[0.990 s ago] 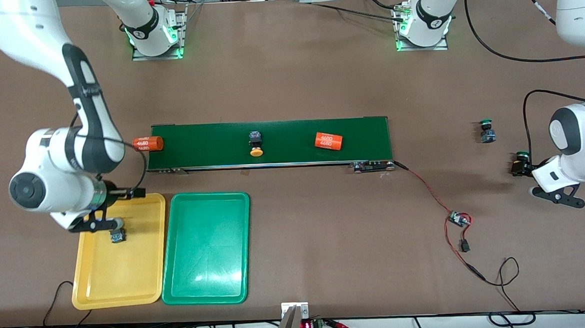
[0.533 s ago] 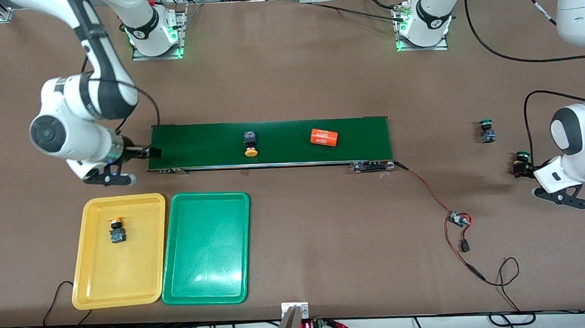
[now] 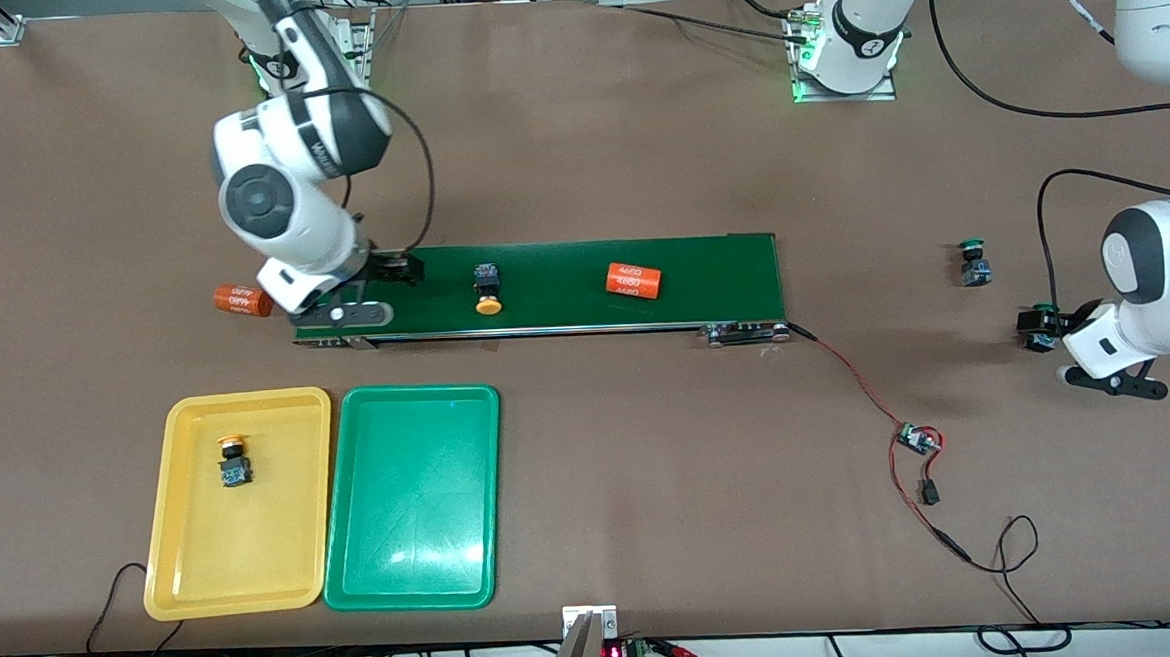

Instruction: Sort buttons by color to trays

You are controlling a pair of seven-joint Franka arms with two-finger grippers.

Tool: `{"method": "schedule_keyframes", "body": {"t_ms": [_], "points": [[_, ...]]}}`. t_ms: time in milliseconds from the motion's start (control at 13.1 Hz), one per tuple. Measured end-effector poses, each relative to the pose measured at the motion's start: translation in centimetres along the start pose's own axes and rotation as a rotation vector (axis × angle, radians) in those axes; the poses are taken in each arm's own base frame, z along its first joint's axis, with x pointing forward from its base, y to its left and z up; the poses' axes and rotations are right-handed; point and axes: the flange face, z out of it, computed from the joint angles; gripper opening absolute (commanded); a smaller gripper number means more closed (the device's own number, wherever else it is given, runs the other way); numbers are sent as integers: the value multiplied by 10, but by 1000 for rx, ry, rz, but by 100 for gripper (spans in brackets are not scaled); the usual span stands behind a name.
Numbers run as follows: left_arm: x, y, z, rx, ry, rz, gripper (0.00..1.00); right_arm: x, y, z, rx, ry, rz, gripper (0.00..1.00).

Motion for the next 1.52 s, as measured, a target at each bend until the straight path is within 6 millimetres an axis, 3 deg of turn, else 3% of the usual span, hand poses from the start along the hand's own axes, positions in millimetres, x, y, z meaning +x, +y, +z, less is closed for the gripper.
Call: {"method": "schedule_keyframes", "body": {"t_ms": [229,457,533,610,686,762,990,1067,1143,1219,1295,1371,1524], "points": [[-16,-6,24,-6,-19,-43,100,-11,-35,10,6,38,23,100],[-27,-17,51,23,68,-38,100,-15,-55,22,13,67,24,100],[-29,-19,60,36,101,-21,93,-16,-60,26,14,74,25,100],[-31,-21,67,40,112,-14,76,-16,-62,29,15,78,24,100],[-32,-22,73,40,112,-10,67,-15,-63,33,14,79,24,100],[-32,-22,76,39,109,-10,46,-14,-63,37,11,78,25,100],[-30,-21,76,40,116,-4,20,-9,-63,56,7,88,28,100],[-28,-18,75,40,119,1,16,-7,-63,66,6,95,29,100],[-25,-15,73,40,125,7,16,-5,-63,76,3,98,29,95],[-22,-12,71,39,129,13,16,-4,-63,83,0,98,29,81],[-20,-10,68,39,133,20,16,-3,-63,86,-2,96,30,51],[-18,-8,62,37,132,41,16,-3,-63,85,-2,97,30,31],[-15,2,34,16,101,91,16,-1,-61,81,2,104,34,23]]}}
